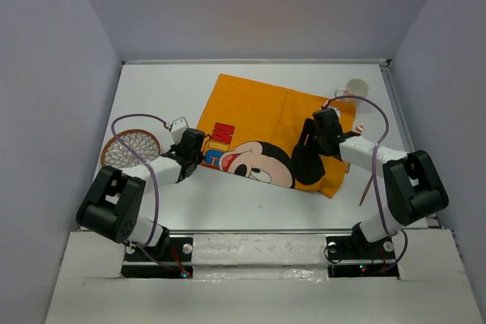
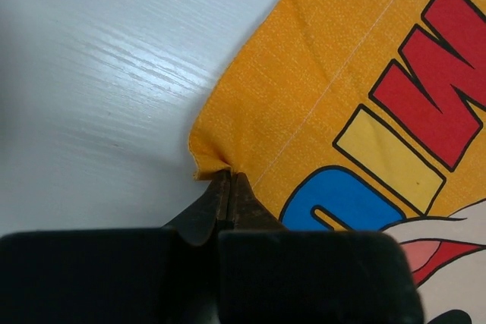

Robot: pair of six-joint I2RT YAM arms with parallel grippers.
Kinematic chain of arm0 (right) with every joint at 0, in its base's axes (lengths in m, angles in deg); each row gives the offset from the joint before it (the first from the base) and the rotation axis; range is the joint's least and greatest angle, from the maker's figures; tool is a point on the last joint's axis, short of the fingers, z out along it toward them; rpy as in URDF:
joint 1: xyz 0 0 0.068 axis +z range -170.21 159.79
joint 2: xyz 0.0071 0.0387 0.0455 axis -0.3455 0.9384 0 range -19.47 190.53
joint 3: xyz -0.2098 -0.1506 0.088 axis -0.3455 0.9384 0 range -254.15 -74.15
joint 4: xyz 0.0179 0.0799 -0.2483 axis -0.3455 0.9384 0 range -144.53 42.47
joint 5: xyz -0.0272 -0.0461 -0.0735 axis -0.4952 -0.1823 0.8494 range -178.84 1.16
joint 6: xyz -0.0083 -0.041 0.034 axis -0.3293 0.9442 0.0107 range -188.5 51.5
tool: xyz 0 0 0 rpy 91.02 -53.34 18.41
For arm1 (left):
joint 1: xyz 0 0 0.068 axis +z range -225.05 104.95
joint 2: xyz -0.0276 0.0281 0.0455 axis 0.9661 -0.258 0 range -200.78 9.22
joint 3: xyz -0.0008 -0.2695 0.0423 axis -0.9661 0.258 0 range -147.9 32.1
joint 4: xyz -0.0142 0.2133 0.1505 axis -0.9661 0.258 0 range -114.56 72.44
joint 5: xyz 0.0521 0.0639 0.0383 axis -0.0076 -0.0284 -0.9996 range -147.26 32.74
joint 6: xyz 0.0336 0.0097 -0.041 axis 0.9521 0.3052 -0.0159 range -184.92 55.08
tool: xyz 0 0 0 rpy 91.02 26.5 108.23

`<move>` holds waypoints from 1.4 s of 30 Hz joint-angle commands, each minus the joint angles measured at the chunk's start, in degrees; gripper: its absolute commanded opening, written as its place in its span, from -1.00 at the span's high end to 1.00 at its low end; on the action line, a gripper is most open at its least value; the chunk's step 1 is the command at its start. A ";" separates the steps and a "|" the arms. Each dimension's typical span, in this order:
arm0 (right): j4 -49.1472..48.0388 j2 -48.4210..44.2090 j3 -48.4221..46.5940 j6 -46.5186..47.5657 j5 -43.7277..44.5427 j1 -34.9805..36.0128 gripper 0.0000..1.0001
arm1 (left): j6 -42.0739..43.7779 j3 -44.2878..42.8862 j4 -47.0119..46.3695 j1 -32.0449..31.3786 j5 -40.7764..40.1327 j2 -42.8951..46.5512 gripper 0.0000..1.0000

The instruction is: Set the dinner table for one person

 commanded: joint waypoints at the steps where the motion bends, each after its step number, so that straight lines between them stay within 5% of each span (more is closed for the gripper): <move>1: -4.78 5.96 -5.82 1.86 -2.76 -0.37 -0.39 | -0.95 1.37 -0.89 0.30 -3.29 6.21 1.00; 17: -4.87 27.86 -28.57 6.42 -19.82 2.18 -0.36 | -3.24 9.03 8.16 0.12 -1.45 26.96 1.00; 23: -2.24 28.84 -33.69 6.34 -18.51 2.89 -0.36 | -3.24 10.25 10.45 0.21 -0.40 29.43 1.00; 24: -2.06 28.75 -34.04 6.52 -18.25 2.89 -0.36 | -3.24 10.17 10.45 0.21 -0.39 29.70 0.95; 27: -0.66 27.09 -34.14 6.78 -16.32 2.89 -0.37 | -2.71 9.12 11.32 0.21 -1.88 30.66 0.24; 28: -0.65 26.04 -33.53 6.61 -15.36 2.89 -0.37 | -2.02 8.68 11.41 0.21 -2.24 30.93 -0.18; 30: -0.56 22.18 -30.64 5.29 -12.29 2.89 -0.37 | -1.48 6.67 11.50 0.21 -2.85 31.72 -0.46; 37: -1.88 12.06 -19.39 1.33 -1.48 2.89 -0.33 | 1.06 -0.63 11.06 0.21 -1.02 31.81 -0.59; 40: -1.88 4.61 -12.27 2.21 3.37 2.28 -0.03 | 2.65 -3.71 10.36 0.21 3.28 32.07 -0.62; 42: -2.49 1.69 -5.94 2.21 4.07 0.87 0.37 | 4.22 -6.68 10.10 0.21 6.98 32.60 -0.65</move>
